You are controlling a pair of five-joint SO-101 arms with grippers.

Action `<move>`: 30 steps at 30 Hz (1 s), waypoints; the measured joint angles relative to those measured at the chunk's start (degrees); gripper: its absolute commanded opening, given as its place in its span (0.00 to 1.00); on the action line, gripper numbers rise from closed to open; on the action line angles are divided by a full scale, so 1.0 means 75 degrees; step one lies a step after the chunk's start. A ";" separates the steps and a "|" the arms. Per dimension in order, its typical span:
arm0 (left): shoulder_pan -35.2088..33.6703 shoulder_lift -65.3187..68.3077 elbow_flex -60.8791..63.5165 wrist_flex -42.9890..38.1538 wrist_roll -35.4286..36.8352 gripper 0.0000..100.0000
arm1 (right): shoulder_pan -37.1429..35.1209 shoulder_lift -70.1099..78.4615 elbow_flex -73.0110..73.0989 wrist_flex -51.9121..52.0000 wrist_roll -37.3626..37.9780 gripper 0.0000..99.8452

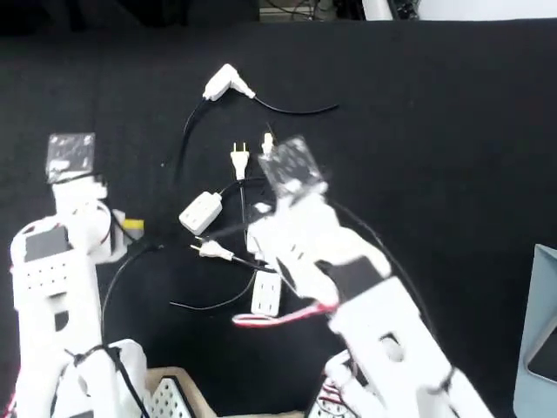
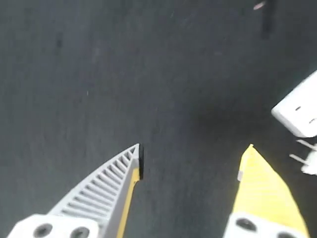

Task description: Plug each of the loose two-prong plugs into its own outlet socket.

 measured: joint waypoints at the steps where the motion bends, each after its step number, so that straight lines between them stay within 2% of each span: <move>1: -0.0105 -0.0094 0.0188 0.0000 0.0082 0.31 | -0.0117 0.0422 -0.0199 -0.0117 0.0000 0.01; 5: -0.0352 -0.0387 0.0961 -0.0129 0.0399 0.31 | -0.0469 0.1946 -0.1043 -0.0399 -0.0094 0.01; 12: -0.0774 -0.0504 0.1969 -0.1395 0.0563 0.31 | -0.0633 0.4032 -0.2508 -0.0445 -0.0117 0.01; 24: -0.0797 -0.0504 0.2004 -0.1500 0.0563 0.31 | -0.1242 0.6974 -0.4818 -0.0445 -0.0129 0.01; 30: -0.0797 -0.0504 0.2004 -0.1500 0.0563 0.31 | -0.1418 0.7771 -0.5333 -0.0445 -0.0129 0.01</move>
